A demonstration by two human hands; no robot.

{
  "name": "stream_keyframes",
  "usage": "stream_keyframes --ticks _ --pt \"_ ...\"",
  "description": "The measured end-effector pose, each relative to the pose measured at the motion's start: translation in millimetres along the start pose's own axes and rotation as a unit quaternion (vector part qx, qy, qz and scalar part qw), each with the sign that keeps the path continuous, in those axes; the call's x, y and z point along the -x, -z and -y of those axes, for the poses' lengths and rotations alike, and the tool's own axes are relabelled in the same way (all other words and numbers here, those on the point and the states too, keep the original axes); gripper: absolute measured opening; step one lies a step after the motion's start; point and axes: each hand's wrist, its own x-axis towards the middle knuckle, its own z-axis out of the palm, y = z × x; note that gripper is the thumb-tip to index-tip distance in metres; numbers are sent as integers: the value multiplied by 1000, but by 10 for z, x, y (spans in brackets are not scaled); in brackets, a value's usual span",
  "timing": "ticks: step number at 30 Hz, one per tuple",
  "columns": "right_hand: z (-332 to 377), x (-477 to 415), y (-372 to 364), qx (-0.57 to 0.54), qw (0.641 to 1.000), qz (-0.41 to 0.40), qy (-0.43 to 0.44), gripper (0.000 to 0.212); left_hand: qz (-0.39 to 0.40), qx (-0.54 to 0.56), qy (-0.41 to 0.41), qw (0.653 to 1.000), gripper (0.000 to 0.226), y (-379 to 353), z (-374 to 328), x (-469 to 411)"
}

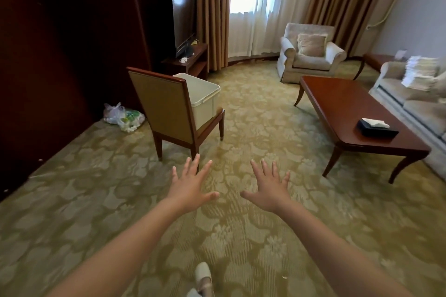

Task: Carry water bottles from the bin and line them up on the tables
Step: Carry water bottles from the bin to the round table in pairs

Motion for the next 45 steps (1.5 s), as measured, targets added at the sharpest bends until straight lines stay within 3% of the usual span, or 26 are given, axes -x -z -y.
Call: stream_keyframes --ticks 10,21,34,45 --pt "-48 -2369 739 3 1000 -31 -6 97 -10 5 -26 1000 95 543 261 -2521" --pt "-176 -4384 921 -19 1000 0 7 96 28 -4 -7 1000 94 712 480 -4339" --pt "-575 -7457 1643 7 989 23 149 94 -9 -7 109 994 94 881 354 -7082" --pt "-707 -9323 1854 28 975 68 208 93 17 35 185 982 92 958 527 -8608"
